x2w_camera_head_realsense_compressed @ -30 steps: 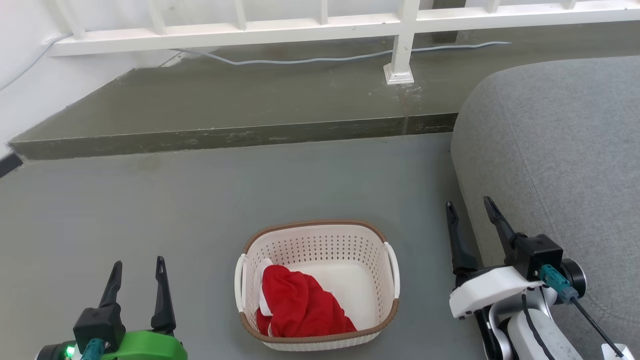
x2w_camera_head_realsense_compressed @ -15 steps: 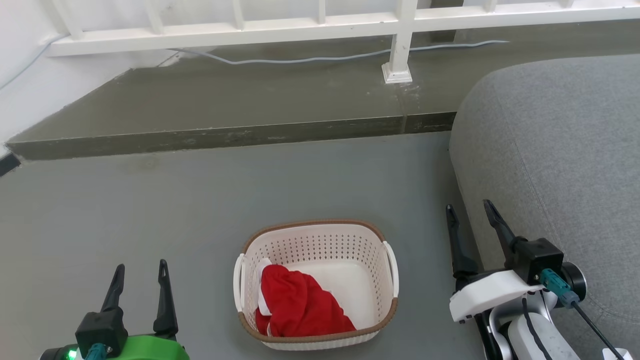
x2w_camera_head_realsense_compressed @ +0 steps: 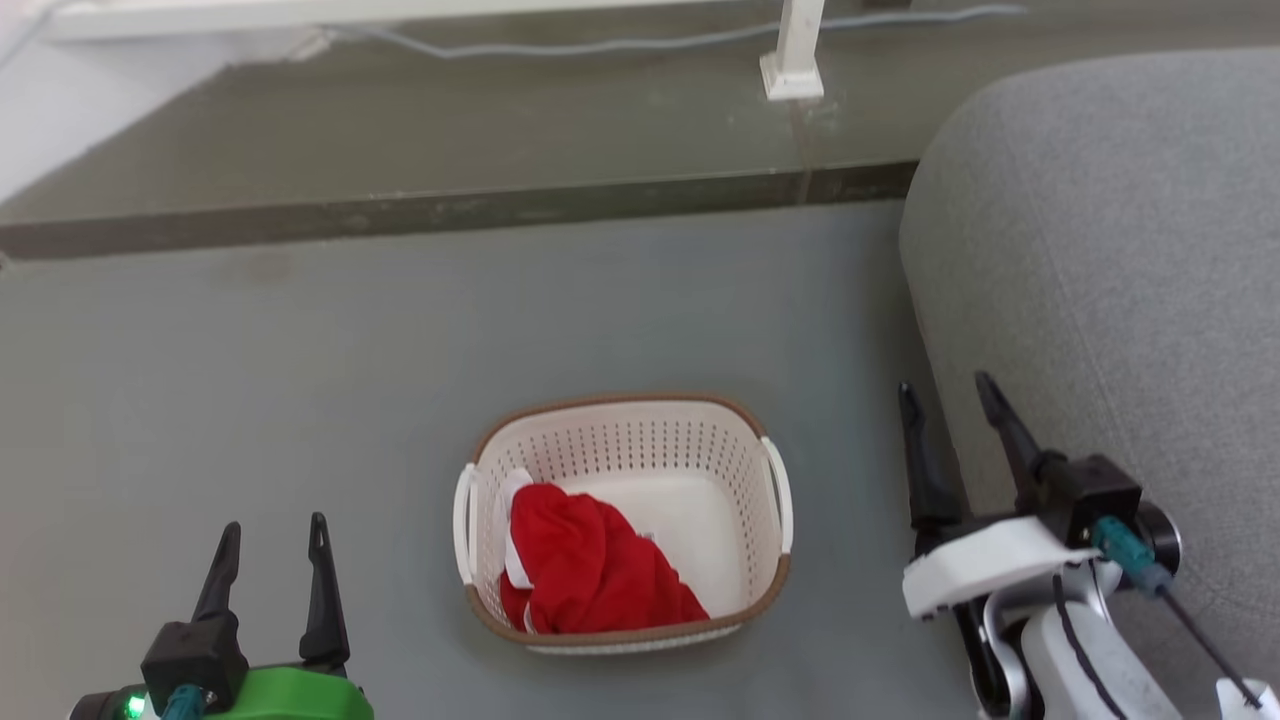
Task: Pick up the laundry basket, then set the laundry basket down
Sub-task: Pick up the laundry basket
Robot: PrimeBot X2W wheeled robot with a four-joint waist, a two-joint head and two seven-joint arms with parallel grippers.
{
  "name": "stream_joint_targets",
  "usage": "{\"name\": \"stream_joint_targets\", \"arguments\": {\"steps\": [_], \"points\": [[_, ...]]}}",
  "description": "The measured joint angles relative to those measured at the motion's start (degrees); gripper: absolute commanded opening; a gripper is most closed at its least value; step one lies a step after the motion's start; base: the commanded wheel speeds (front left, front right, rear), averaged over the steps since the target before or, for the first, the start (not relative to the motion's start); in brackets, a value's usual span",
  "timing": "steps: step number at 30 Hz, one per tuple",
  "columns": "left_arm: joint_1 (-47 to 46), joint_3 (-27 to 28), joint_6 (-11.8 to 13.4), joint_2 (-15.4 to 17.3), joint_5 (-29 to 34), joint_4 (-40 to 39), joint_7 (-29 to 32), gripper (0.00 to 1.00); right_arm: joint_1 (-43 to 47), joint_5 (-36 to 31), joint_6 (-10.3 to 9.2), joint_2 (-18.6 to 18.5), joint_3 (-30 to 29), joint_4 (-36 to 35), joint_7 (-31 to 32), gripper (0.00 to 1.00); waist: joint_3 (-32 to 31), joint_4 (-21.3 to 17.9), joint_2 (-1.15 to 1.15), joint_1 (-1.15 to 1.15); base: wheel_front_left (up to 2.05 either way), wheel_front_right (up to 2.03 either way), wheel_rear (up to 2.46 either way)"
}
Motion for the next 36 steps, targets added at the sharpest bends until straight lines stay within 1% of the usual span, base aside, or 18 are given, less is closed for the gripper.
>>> {"name": "stream_joint_targets", "arguments": {"steps": [4,10,11,25,26,36], "points": [[-1.25,0.14,0.0,0.01,-0.01,1.32,0.0,1.0,-2.01,0.55,0.0,0.0,-0.48,0.21,0.0,1.0,2.48,-0.17,0.0,0.0,0.0,0.0,0.0],[-4.89,-0.03,-0.02,0.02,-0.01,4.92,0.0,1.0,-4.3,0.58,0.08,0.0,-0.65,2.93,0.0,1.0,6.81,-0.42,0.0,0.0,0.0,0.0,0.0],[-6.32,-0.25,-0.05,0.05,-0.01,6.34,0.01,1.0,-5.34,0.66,0.08,0.0,-0.89,4.11,0.0,1.0,8.34,-0.51,0.0,0.0,0.0,0.0,0.0],[-18.89,-2.08,-1.05,0.08,0.02,16.14,2.9,1.0,-15.0,1.99,0.33,-0.05,-0.99,14.06,0.0,1.0,19.55,-0.84,0.0,0.0,0.0,0.0,0.0],[-18.89,-2.08,-1.05,0.08,0.02,16.14,2.9,1.0,-15.0,1.99,0.33,-0.05,-0.99,14.06,0.0,1.0,19.55,-0.84,0.0,0.0,0.0,0.0,0.0],[-27.67,-3.41,-1.88,-0.07,0.01,22.14,3.87,1.0,-23.32,2.59,0.56,-0.21,-0.33,20.43,0.0,1.0,27.74,-0.36,0.0,0.01,0.0,0.0,0.0]]}}
